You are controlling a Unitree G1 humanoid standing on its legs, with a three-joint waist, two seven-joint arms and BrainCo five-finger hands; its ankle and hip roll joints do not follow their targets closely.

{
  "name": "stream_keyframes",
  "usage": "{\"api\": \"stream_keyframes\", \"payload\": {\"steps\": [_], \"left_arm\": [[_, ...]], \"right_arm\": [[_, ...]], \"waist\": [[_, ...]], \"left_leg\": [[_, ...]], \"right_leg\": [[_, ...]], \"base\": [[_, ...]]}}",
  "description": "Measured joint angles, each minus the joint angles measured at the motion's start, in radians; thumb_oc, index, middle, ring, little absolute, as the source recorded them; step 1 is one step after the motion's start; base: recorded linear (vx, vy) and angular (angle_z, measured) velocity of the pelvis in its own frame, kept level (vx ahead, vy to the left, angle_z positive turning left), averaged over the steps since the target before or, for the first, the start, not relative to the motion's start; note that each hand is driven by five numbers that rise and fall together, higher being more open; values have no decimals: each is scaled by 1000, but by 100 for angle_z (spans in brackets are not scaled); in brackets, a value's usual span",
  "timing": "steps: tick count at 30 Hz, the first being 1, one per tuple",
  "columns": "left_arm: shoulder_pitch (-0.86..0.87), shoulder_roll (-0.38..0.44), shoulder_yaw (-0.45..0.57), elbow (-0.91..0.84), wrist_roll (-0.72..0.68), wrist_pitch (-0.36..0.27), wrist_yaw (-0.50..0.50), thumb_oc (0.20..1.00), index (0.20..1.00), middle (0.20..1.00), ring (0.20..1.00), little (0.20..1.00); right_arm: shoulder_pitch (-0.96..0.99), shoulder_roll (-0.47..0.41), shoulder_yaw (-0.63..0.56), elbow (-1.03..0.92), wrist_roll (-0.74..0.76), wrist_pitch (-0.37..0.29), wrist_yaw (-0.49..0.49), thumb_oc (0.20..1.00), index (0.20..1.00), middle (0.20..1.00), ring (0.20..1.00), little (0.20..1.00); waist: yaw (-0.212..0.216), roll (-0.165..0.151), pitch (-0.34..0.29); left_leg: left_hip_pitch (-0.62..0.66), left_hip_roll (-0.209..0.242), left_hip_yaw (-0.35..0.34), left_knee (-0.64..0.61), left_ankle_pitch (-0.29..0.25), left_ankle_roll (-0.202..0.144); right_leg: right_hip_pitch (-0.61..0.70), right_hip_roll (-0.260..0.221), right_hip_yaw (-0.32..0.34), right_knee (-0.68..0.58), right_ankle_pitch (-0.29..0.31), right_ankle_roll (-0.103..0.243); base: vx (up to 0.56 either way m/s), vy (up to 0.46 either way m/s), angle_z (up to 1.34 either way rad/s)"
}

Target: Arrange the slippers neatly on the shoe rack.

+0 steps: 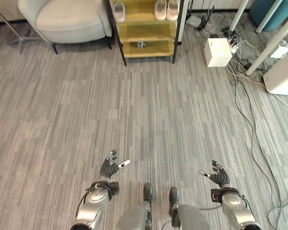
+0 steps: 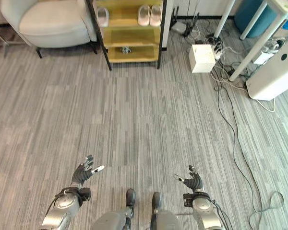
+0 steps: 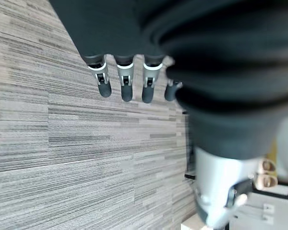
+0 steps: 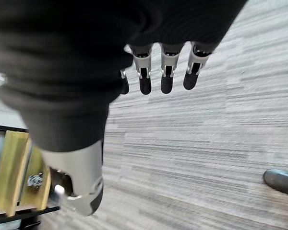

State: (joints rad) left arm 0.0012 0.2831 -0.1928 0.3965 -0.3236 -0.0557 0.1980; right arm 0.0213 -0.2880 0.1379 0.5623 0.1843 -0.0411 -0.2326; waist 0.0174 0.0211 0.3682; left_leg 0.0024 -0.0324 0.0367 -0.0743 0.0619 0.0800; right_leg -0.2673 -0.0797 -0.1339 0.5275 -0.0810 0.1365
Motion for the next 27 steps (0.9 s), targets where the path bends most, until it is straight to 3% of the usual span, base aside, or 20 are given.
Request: {"api": "stream_keyframes", "payload": {"steps": [2,4,5,6,7,8,9,10,11,12,13,14,17,20,21,23,24,25,26,27], "left_arm": [[3,4,2,3,0,0,9,1000,1000,1000,1000,1000],[-2,6,7,3,-1,-2,15,1000,1000,1000,1000,1000],[-5,7,14,4,-1,-2,19,1000,1000,1000,1000,1000],[-16,4,30,27,-1,-3,19,1000,1000,1000,1000,1000],[-2,5,32,29,-1,-3,19,1000,1000,1000,1000,1000],[25,-17,35,28,-1,-5,19,1000,1000,1000,1000,1000],[38,-32,35,23,-2,-7,21,1000,1000,1000,1000,1000],[66,-44,8,-11,-10,-11,19,1000,1000,1000,1000,1000],[81,-48,9,-34,-11,-16,20,1000,1000,1000,1000,1000],[71,-51,10,-45,-16,-21,22,1000,1000,1000,1000,1000],[21,-49,10,-79,-30,-33,30,1000,1000,1000,1000,1000],[-7,-43,14,-66,-33,-34,36,1000,1000,1000,1000,1000],[-7,-28,29,-71,-45,-36,43,1000,1000,1000,1000,1000],[6,-16,41,-61,-46,-37,47,1000,1000,1000,1000,1000],[4,-14,44,-57,-45,-36,52,1000,1000,1000,1000,1000],[12,-16,44,-48,-45,-33,56,1000,1000,1000,1000,1000],[50,-31,37,-49,-44,-33,55,1000,1000,1000,1000,1000],[55,-28,35,-47,-43,-33,55,1000,1000,1000,1000,1000],[45,-26,35,-51,-40,-28,47,1000,1000,1000,1000,1000],[29,-25,36,-53,-40,-28,43,1000,1000,1000,1000,1000]], "right_arm": [[15,13,-3,-14,-7,0,-5,1000,1000,1000,1000,1000],[10,19,-2,-22,-7,1,-5,1000,1000,1000,1000,1000],[7,20,-1,-25,-7,0,-6,1000,1000,1000,1000,1000],[-1,20,-1,-27,-7,1,-7,1000,1000,1000,1000,1000],[11,21,-1,-26,-7,1,-7,1000,1000,1000,1000,1000],[25,21,0,-19,-7,-1,-7,1000,1000,1000,1000,1000],[64,17,-2,-28,-7,1,-7,1000,1000,1000,1000,1000],[79,8,-1,-46,-7,-1,-7,1000,1000,1000,1000,1000],[46,2,-1,-88,-7,-14,-7,1000,1000,1000,1000,1000],[13,-14,1,-116,-7,-39,-10,1000,1000,1000,1000,1000],[-14,-23,-13,-103,-7,-40,-22,1000,1000,1000,1000,1000],[-26,-12,-12,-86,-6,-38,-28,1000,1000,1000,1000,1000],[-29,15,-1,-74,-5,-41,-38,1000,1000,1000,1000,1000],[-67,12,9,-40,-5,-44,-45,1000,1000,1000,1000,1000],[-68,13,10,-37,-5,-41,-48,1000,1000,1000,1000,1000],[-43,14,11,-39,-5,-38,-48,1000,1000,1000,1000,1000],[-2,4,11,-63,-6,-39,-48,1000,1000,1000,1000,1000],[27,23,11,-59,-6,-36,-46,1000,1000,1000,1000,1000],[43,29,8,-60,-6,-37,-38,1000,1000,1000,1000,1000],[40,28,7,-60,-6,-38,-37,1000,1000,1000,1000,1000]], "waist": [[0,-8,1],[-6,-16,3],[-8,-19,1],[-23,-43,-3],[-34,-60,-7],[-40,-62,-16],[-48,-50,-41],[-43,-29,-60],[-28,-57,-73],[-16,-55,-75],[6,-76,-55],[20,-99,-33],[19,-114,-25],[42,-55,-33],[50,-48,-36],[56,-66,-37],[54,-40,-63],[41,-66,-78],[28,-85,-97],[22,-84,-100]], "left_leg": [[29,-10,3,-5,-17,-8],[37,-10,-2,-3,-34,-20],[37,-7,-1,-4,-40,-24],[70,-6,-6,-3,-72,-38],[114,-2,-20,-3,-105,-57],[144,16,-46,-3,-143,-80],[172,60,-73,-2,-171,-101],[147,127,-81,91,-176,-111],[11,159,-85,398,-161,-127],[-122,141,-157,672,-107,-167],[-337,76,-210,1041,-76,-164],[-409,48,-186,1072,-105,-146],[-426,12,-79,560,-151,-110],[-433,9,-77,101,-73,-110],[-445,5,-69,45,-52,-102],[-434,-25,-20,79,-9,-44],[-344,-38,-21,100,35,50],[-297,-41,-37,98,156,137],[-212,-63,-54,21,155,133],[-194,-72,-56,10,159,128]], "right_leg": [[-32,-82,-7,-16,-20,14],[-35,-126,-32,-181,-12,15],[-30,-133,-64,-319,16,20],[-29,-133,-88,-569,145,24],[-14,-132,-85,-605,189,7],[-10,-124,-61,-503,185,2],[-15,-84,-35,-405,199,-28],[14,-10,-62,-391,176,-105],[55,41,-65,-406,157,-193],[79,76,-51,-420,100,-255],[98,89,-55,-424,81,-265],[147,90,-64,-444,82,-263],[290,101,-59,-512,31,-213],[392,169,-51,-592,15,-194],[417,186,-39,-607,1,-191],[473,180,-25,-607,-35,-143],[534,208,-5,-568,-62,-100],[525,190,-4,-441,-99,-70],[460,110,-1,-331,-219,-81],[437,70,2,-332,-235,-62]], "base": [[286,-92,-7],[322,-161,-4],[274,-160,2],[430,-310,22],[429,-350,50],[479,-476,69],[260,-334,79],[273,-410,39],[291,-440,0],[309,-390,-22],[402,-254,-1],[318,-34,11],[321,68,12],[297,71,-57],[330,112,-56],[348,173,-60],[428,283,-44],[457,333,-30],[309,253,9],[180,168,16]]}}
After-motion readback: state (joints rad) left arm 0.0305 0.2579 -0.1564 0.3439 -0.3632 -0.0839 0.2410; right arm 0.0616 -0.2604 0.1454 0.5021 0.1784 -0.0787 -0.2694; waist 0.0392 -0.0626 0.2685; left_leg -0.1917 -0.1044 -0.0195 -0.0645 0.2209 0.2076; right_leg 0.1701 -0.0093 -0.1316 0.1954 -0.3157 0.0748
